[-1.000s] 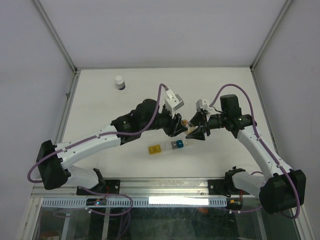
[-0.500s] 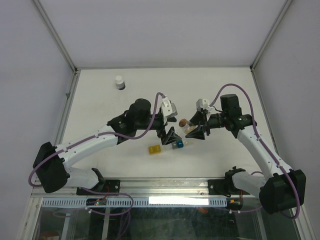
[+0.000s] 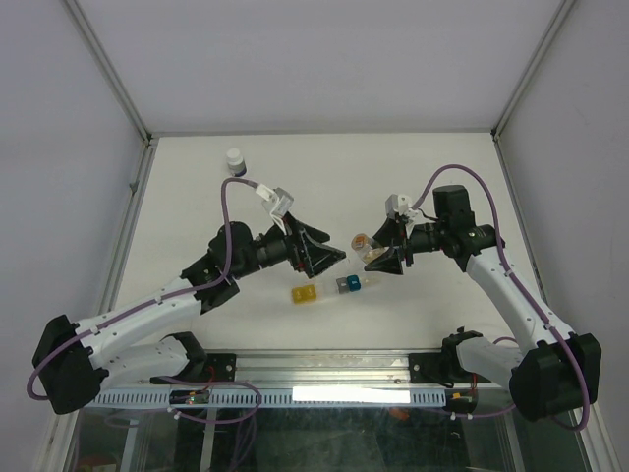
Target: Sort the pills into containers
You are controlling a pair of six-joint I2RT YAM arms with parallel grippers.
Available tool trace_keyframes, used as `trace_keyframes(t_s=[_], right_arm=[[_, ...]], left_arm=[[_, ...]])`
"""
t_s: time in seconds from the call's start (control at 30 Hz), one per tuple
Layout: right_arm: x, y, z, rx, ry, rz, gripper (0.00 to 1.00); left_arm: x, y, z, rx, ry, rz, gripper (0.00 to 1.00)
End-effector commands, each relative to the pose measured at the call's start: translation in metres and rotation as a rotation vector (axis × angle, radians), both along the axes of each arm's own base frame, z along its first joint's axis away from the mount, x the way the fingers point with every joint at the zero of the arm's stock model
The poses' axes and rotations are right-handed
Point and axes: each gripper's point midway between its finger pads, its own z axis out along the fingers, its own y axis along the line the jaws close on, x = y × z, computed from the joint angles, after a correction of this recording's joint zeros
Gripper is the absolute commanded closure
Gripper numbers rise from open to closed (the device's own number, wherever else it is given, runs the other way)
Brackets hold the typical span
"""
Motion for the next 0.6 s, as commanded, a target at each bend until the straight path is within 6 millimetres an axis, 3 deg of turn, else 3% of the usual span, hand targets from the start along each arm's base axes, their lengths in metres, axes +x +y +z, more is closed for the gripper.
trace_keyframes(t_s=[0.0, 0.13, 0.4, 0.57], right_arm=[[0.004, 0.002, 0.016, 0.032, -0.067, 0.009, 1.0], [0.004, 0.002, 0.016, 0.032, -0.068, 0.009, 1.0], [0.004, 0.002, 0.016, 0.032, -0.067, 0.01, 1.0], [0.004, 0.002, 0.015, 0.031, -0.067, 0.008, 1.0]], left_arm=[[0.031, -0.002, 0.036, -0.042, 0.099, 0.209, 0.19], [0.032, -0.023, 0.027, 0.124, 0.082, 0.263, 0.18], [0.042, -0.046, 0.024, 0.254, 0.06, 0.273, 0.18], [0.038, -0.057, 0.02, 0.284, 0.06, 0.222, 0.28]])
